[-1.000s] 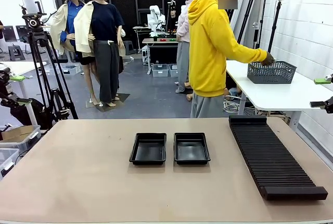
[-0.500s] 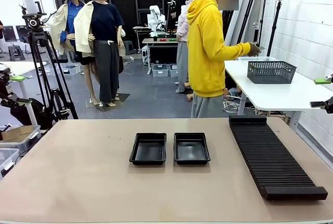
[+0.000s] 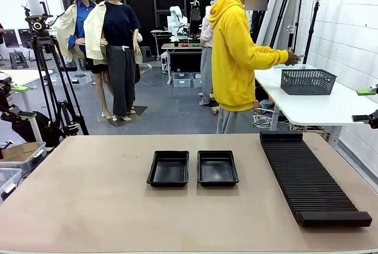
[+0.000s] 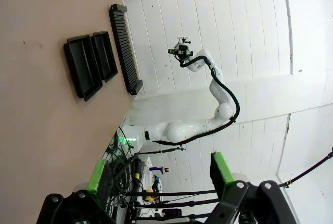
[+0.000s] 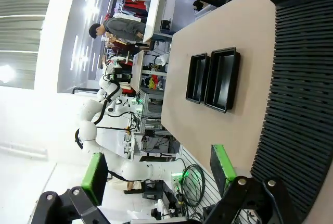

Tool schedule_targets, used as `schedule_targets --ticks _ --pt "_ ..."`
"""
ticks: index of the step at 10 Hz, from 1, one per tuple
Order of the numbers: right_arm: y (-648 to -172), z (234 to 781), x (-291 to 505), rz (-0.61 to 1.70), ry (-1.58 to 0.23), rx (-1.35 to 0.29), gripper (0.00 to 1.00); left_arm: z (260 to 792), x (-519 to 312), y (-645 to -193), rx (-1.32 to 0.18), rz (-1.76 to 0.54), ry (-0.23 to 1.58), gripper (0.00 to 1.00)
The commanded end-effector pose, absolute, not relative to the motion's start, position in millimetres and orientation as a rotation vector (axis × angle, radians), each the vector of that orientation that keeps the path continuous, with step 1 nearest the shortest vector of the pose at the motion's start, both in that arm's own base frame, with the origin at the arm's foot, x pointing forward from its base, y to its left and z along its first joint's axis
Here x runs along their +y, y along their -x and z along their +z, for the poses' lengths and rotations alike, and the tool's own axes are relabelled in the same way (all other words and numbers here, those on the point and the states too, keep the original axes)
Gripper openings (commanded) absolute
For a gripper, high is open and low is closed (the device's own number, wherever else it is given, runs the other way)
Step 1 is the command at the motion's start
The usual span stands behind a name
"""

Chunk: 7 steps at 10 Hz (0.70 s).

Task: Inspect and transfer BCBs to ESD trays.
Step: Pick up the Blank PCB from the PCB Rack and place it in the left ESD tray.

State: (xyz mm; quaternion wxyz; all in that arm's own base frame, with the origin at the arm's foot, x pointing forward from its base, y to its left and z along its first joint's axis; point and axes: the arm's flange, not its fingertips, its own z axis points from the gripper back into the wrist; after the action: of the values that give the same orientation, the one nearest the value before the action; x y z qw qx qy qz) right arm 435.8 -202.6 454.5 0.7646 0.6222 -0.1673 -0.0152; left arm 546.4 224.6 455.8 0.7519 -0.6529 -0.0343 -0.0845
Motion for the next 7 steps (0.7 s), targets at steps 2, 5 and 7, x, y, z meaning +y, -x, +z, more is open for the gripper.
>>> schedule_targets --ticks 2,5,7 --pt "-435.9 454.4 -202.4 -0.034 -1.352 -0.362 1.0 456.6 225.4 -546.6 -0.079 -0.175 1.428 1.0" --pt "-435.9 454.4 -202.4 -0.034 -1.352 -0.362 1.0 456.6 225.4 -546.6 -0.079 -0.175 1.428 1.0" --pt "-435.9 454.4 -202.4 -0.034 -1.352 -0.362 1.0 456.6 225.4 -546.6 -0.079 -0.175 1.428 1.0"
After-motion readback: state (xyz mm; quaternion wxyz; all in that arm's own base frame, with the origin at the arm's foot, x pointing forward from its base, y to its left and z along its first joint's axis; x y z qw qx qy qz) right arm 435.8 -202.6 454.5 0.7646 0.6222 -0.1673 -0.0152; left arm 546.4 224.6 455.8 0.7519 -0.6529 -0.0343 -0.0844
